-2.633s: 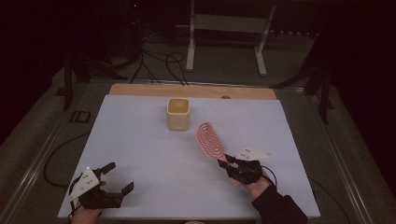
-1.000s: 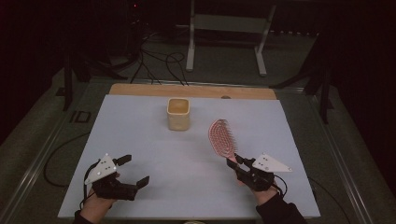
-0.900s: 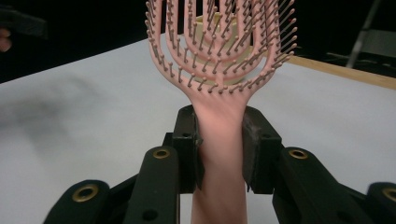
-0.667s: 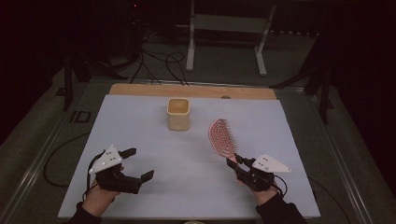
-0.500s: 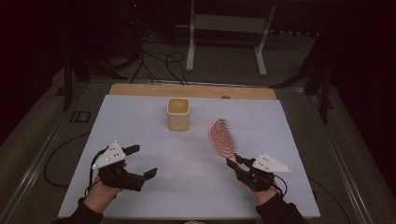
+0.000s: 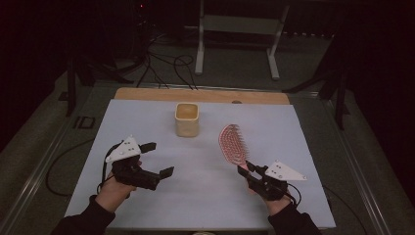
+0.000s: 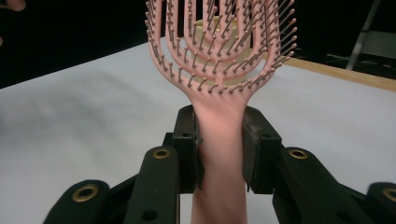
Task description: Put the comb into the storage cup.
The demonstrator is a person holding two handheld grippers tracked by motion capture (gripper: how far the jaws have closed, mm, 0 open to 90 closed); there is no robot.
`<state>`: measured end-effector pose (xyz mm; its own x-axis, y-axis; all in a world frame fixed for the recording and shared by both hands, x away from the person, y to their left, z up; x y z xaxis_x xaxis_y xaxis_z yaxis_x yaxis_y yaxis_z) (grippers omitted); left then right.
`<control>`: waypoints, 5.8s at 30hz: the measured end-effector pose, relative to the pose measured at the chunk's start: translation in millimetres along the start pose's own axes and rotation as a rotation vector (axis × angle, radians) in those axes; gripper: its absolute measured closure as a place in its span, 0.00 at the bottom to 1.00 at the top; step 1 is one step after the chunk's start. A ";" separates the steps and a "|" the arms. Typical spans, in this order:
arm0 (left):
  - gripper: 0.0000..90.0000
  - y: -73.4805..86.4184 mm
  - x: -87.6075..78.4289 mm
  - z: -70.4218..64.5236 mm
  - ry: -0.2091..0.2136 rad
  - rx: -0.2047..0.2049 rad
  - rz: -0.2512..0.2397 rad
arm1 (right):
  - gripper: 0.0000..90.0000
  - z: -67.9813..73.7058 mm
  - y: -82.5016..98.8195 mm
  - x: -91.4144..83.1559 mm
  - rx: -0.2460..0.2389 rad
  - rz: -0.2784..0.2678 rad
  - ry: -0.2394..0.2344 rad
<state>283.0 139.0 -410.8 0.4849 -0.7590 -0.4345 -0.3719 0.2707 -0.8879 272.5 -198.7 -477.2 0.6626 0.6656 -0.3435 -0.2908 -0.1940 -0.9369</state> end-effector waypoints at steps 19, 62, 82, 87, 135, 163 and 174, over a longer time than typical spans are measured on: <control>0.00 -43.0 30.9 -23.6 0.038 0.033 0.036 | 0.78 0.8 -0.3 -0.3 0.001 -0.001 -0.001; 0.05 -94.2 117.6 -59.5 0.016 -0.198 0.123 | 0.78 -1.7 -0.5 -1.6 0.010 -0.008 -0.002; 0.44 -85.0 147.5 -58.7 0.093 -0.270 0.145 | 0.78 -0.8 -0.4 -2.2 0.002 -0.005 -0.003; 0.55 -85.5 149.5 -56.6 0.090 -0.302 0.132 | 0.78 -0.7 -0.4 -2.1 0.000 -0.005 -0.002; 0.73 -99.2 141.2 -62.8 0.127 -0.215 0.071 | 0.32 0.7 0.1 2.2 0.036 -0.011 -0.036; 0.73 -108.3 105.1 -35.0 0.044 -0.165 0.041 | 0.11 -1.2 7.3 7.4 0.015 0.060 -0.116; 0.73 -111.9 87.4 -15.2 -0.002 -0.176 0.021 | 0.11 -3.6 7.2 1.6 0.017 0.058 -0.110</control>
<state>355.0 33.3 -347.1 0.4773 -0.7528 -0.4534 -0.5147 0.1788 -0.8385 274.0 -201.6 -484.7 0.5646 0.7292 -0.3867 -0.3389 -0.2223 -0.9142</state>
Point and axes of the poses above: each handheld gripper's, and its own axes: x roughly forward along the jaws, y roughly out of its underside, z roughly to its left, the point moved 4 cm from there along x, roughly forward along the jaws, and after that the axes turned 2 degrees about z, right-handed, at the moved point
